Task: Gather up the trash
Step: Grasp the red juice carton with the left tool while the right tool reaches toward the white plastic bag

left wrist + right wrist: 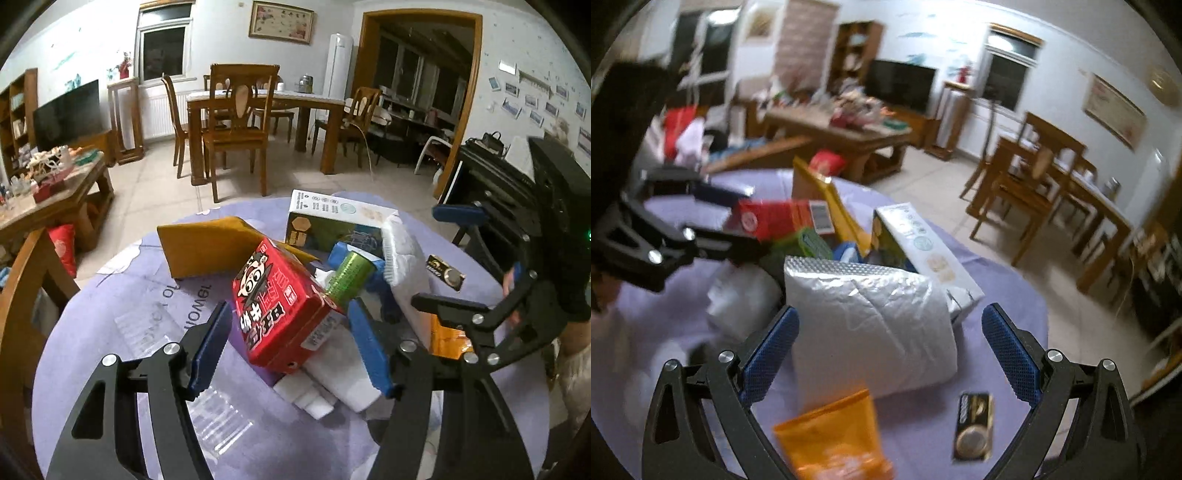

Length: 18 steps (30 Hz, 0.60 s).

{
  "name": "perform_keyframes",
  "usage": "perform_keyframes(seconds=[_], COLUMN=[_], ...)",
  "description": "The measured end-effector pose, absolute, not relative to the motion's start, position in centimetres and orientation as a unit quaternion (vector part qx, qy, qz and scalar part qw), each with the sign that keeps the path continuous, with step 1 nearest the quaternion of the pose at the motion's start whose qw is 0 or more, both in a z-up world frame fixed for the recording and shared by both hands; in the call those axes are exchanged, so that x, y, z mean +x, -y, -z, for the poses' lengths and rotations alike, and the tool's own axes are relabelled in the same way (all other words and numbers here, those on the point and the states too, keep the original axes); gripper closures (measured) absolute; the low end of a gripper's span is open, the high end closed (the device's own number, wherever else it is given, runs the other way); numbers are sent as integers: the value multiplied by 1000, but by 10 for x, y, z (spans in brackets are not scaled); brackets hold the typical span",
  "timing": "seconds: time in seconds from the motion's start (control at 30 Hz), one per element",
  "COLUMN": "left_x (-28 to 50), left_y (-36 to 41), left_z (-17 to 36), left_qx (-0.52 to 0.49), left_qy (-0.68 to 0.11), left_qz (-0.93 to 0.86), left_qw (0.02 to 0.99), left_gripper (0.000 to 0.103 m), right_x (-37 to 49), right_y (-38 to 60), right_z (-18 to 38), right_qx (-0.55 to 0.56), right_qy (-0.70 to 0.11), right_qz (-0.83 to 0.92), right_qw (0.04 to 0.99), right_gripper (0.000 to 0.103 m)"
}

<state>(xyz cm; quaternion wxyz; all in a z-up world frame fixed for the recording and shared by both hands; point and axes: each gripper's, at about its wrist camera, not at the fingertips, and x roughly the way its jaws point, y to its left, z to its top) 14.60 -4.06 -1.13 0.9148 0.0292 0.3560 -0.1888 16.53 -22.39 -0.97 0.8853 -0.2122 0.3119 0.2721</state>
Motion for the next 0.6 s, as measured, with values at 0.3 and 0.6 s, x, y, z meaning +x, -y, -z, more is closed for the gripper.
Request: perform_keyframes(seconds=[0.3,0.6], left_x=[148,145], left_y=[42,29], left_z=[23,19], left_qx=[40,19], left_qy=[-361,-354], left_qz=[186,171], left_qw=[913,919], left_gripper=[46,72], right_x=[190,177], right_y=[216,231], right_z=[31,19], right_qx=[-139,-71], right_qy=[-386,-386], right_qz=[-318,-278], right_qw=[855,877], right_gripper=[6,73])
